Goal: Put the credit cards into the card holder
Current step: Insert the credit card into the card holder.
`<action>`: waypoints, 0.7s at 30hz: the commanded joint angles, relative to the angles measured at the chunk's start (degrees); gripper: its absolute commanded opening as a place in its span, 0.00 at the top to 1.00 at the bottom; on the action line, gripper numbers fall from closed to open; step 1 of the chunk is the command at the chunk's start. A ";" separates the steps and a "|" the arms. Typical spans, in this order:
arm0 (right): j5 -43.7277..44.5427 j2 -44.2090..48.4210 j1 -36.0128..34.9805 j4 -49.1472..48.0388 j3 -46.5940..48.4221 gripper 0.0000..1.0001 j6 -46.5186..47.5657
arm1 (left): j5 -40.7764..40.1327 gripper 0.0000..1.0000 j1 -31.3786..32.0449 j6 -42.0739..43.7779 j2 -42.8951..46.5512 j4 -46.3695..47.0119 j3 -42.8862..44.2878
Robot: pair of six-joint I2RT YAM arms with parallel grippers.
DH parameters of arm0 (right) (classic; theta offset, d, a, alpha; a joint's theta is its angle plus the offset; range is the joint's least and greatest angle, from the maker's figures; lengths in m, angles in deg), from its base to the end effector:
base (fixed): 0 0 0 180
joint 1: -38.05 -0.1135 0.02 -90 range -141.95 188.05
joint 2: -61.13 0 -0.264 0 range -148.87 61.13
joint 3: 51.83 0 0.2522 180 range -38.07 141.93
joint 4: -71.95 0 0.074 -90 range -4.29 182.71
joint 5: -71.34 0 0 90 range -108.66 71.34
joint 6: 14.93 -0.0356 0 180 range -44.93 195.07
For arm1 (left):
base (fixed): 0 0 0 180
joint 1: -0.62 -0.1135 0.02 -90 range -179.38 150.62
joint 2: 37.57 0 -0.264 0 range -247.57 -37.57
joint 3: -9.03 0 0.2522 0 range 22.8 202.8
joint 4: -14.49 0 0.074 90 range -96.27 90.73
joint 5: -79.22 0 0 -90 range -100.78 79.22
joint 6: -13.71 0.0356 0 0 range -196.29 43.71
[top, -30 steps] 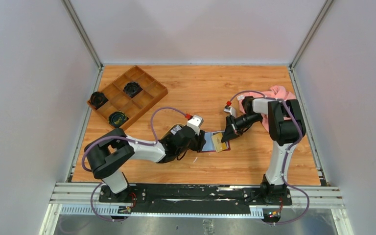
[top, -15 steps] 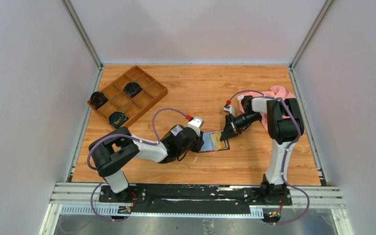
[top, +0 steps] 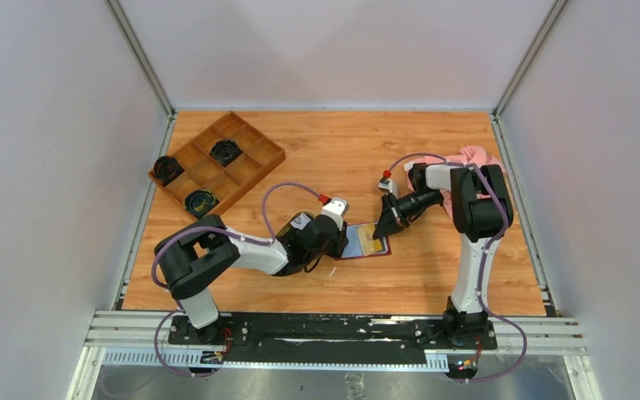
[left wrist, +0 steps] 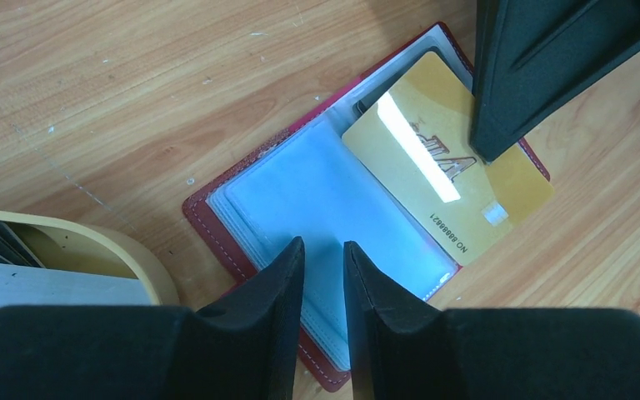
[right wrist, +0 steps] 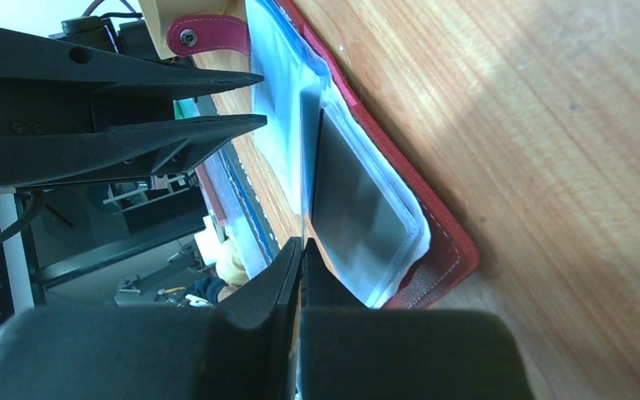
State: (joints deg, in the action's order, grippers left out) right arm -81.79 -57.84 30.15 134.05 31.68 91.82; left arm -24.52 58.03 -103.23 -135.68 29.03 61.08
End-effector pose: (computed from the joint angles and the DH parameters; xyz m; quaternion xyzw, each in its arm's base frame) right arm 0.3338 0.0784 0.1088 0.1478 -0.8380 -0.5251 0.0157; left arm 0.1821 -0.2691 0.1365 0.1713 0.8512 -0.2482 0.4295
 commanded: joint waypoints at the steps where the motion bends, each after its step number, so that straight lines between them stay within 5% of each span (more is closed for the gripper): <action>1: -1.80 -1.45 -1.56 3.56 1.87 1.00 2.97 | -0.77 0.73 0.17 -0.60 -1.52 -2.23 0.80; 21: -0.63 -4.50 -2.00 4.09 4.42 1.00 3.24 | 1.68 0.74 -0.59 -0.70 -2.15 -2.19 1.14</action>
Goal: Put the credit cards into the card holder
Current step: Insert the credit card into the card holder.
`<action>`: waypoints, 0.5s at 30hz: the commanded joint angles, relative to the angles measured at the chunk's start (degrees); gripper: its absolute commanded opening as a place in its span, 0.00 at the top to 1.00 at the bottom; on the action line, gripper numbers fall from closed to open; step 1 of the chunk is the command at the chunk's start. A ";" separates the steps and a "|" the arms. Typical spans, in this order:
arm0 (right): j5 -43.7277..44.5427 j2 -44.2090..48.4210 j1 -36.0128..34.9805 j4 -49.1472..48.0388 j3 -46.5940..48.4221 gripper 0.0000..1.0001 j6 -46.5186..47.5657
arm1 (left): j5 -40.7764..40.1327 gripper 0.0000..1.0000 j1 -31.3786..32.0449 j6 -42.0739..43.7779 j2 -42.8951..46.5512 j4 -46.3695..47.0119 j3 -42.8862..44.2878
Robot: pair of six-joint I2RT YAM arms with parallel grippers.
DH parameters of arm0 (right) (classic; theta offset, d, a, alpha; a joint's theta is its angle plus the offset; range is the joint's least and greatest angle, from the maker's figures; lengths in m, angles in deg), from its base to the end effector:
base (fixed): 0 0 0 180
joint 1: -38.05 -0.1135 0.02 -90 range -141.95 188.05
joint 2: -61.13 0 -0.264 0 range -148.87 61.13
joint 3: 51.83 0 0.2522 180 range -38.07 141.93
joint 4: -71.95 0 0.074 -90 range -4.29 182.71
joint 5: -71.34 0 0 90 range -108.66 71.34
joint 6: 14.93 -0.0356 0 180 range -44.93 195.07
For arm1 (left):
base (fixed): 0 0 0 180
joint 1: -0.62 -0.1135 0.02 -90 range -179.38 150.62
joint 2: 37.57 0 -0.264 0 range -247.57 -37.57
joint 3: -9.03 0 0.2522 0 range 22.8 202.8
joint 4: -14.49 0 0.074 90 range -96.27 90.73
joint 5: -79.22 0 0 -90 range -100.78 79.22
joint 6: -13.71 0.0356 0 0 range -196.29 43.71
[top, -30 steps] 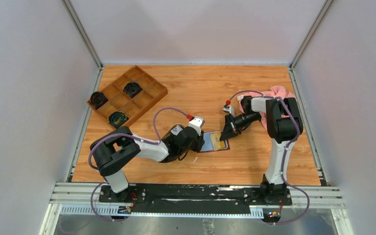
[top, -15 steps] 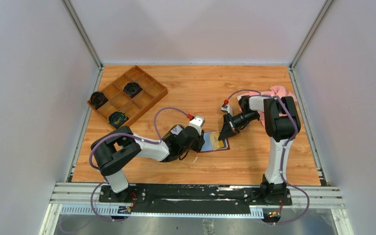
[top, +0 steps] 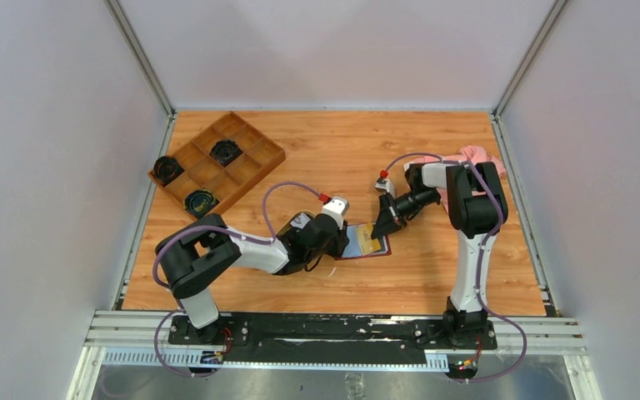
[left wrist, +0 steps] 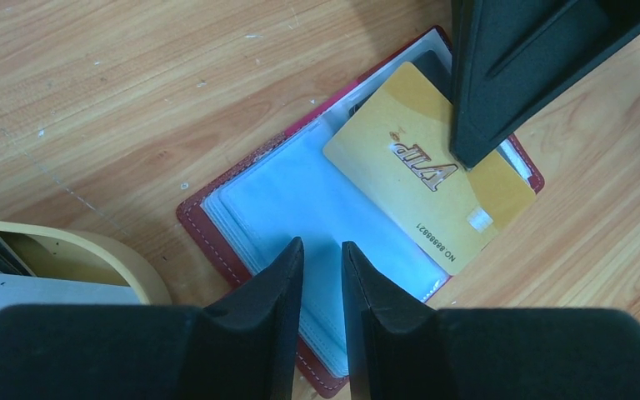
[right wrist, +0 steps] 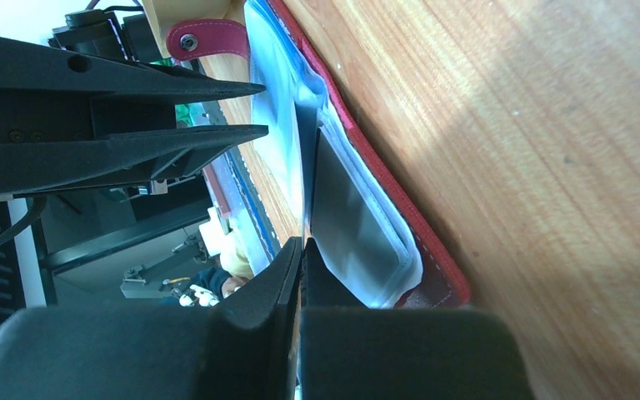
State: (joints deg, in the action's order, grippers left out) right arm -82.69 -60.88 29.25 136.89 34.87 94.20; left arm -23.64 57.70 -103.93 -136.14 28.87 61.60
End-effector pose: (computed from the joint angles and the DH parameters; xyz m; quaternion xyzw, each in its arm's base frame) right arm 0.3408 0.0851 0.1034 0.1578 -0.8310 -0.5327 0.0279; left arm 0.1844 -0.2703 0.1361 0.1676 0.8529 -0.2543 0.4240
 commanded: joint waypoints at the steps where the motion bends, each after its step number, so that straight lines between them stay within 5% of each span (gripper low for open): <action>1: 0.31 -1.44 -1.11 1.13 1.19 1.00 0.82 | 0.94 0.74 -0.30 -0.01 -1.78 -2.04 0.65; 15: -2.19 -0.32 -1.31 -4.18 -0.76 1.00 -2.06 | 2.72 0.75 -1.15 -0.59 -2.19 -1.95 0.74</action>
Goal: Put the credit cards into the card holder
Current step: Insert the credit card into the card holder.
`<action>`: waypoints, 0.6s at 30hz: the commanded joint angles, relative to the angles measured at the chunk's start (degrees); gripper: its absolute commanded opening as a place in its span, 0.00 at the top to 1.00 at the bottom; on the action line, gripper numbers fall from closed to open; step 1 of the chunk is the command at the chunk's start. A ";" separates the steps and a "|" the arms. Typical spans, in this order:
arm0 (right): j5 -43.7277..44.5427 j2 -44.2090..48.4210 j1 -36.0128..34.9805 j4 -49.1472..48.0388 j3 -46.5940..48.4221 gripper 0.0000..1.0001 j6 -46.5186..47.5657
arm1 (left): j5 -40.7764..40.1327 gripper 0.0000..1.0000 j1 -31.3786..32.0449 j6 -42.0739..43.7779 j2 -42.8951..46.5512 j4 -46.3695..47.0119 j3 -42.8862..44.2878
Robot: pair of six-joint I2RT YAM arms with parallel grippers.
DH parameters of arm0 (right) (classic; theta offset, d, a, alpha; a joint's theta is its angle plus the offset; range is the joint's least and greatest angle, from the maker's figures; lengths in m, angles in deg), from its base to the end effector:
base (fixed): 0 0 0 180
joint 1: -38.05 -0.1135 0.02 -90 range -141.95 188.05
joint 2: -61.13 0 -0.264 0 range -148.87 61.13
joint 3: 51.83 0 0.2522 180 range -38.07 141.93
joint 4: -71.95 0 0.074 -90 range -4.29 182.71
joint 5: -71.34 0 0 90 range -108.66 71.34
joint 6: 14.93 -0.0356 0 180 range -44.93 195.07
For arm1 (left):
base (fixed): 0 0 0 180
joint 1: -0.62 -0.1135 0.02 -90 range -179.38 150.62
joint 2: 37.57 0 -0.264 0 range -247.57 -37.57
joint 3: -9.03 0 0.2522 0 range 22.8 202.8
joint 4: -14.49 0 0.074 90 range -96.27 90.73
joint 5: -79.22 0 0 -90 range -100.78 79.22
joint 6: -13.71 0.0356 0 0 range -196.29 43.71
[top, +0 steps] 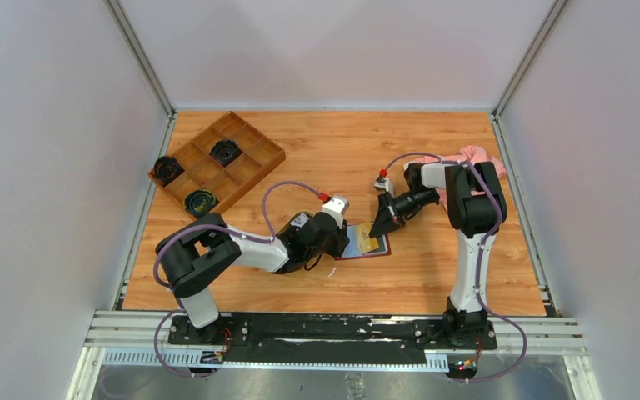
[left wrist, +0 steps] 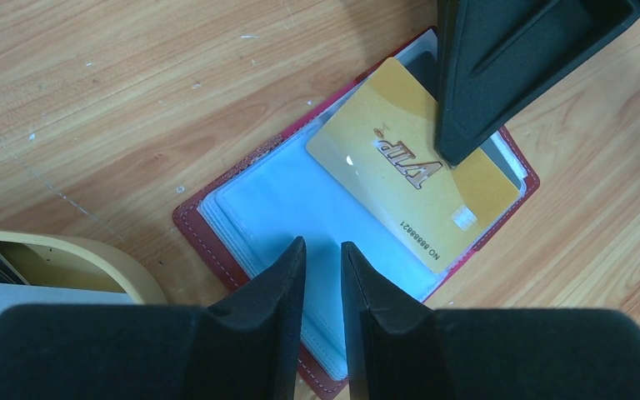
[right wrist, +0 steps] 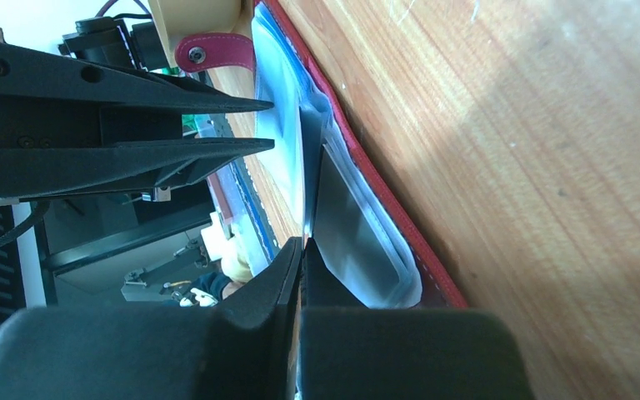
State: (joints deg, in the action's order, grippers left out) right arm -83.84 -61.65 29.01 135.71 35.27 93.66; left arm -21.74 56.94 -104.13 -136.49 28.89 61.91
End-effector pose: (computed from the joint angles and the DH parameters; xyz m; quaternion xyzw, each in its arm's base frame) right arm 0.3437 0.0874 0.1006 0.1575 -0.8260 -0.5407 0.0244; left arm 0.1879 -0.2698 0.1356 0.1687 0.8539 -0.2634 0.4161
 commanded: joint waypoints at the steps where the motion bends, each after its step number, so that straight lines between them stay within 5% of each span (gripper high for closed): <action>1: -1.28 0.66 -1.03 -3.92 -1.71 1.00 -2.00 | 0.97 0.75 -0.46 -0.52 -1.86 -1.97 0.44; 18: -2.93 2.43 -1.24 -14.33 -7.51 1.00 -9.13 | 3.74 0.75 -1.64 -1.43 -2.16 -1.84 0.48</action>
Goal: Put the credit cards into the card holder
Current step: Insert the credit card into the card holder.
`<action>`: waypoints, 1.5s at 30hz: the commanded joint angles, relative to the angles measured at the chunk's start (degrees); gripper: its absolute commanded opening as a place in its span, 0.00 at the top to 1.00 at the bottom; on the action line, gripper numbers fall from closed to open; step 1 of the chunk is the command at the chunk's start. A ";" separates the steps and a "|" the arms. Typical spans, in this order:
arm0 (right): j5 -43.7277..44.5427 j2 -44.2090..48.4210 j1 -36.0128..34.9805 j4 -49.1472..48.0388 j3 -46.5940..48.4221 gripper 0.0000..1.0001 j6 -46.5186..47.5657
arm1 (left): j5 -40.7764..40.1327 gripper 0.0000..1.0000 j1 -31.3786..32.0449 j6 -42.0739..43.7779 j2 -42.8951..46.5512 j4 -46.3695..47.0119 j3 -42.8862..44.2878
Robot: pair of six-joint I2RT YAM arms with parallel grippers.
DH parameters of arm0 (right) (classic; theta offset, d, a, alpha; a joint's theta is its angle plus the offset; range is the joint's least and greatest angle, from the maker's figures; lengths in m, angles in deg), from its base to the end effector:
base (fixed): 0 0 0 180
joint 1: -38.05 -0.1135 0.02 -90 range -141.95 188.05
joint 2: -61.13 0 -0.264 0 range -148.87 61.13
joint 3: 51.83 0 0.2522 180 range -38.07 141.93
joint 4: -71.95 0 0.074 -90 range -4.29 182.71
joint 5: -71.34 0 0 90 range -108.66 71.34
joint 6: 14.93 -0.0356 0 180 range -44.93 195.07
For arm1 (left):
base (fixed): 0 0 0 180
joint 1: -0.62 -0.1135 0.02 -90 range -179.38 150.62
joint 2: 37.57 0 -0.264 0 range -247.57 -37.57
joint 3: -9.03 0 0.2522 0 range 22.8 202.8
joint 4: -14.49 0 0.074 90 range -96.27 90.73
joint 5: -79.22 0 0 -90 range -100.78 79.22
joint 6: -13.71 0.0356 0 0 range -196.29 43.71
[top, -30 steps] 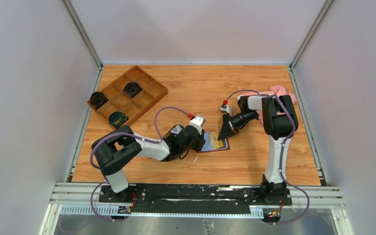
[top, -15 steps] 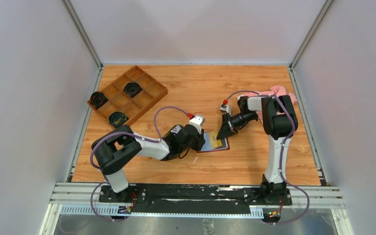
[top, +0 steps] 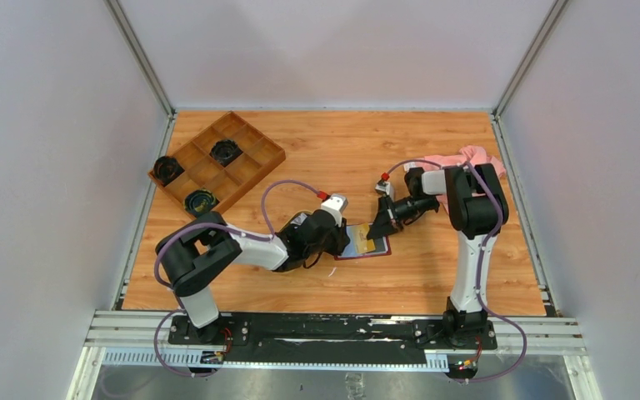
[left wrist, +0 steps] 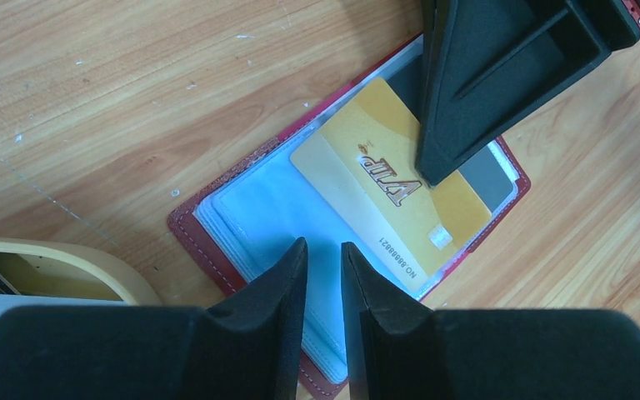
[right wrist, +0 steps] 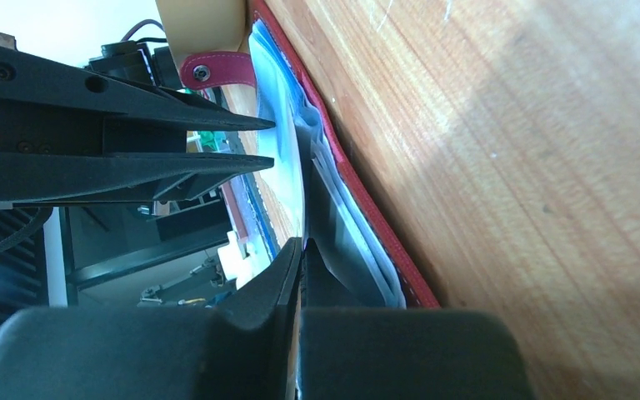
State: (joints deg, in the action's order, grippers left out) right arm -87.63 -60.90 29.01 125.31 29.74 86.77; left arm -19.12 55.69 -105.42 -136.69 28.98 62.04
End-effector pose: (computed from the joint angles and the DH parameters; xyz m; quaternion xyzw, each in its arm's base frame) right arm 0.3366 0.0872 0.0871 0.1297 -0.8138 -0.5664 0.0143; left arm 0.1930 -0.2673 0.1351 0.1609 0.8564 -0.2790 0.4035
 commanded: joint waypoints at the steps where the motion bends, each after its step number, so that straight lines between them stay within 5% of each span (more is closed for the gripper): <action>1: 0.87 1.71 -1.39 -4.33 -2.20 1.00 -2.52 | 1.21 0.75 -0.40 -0.14 -1.94 -1.90 0.39; 14: 3.47 2.18 -4.32 -4.98 -1.82 0.99 -3.05 | 3.25 0.67 -0.53 0.56 2.36 -2.06 1.07; 29: 17.36 7.74 -11.09 2.85 3.07 0.65 3.59 | 3.11 0.60 -0.49 -1.66 14.70 -2.08 -7.33; 45: 36.16 12.38 -19.37 4.35 4.32 0.56 7.50 | -2.10 0.61 2.69 -12.19 17.15 -1.97 -13.40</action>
State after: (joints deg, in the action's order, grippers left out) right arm -60.35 -49.56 11.90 128.37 33.72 90.95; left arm -18.31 57.18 -113.37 -121.04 26.75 49.97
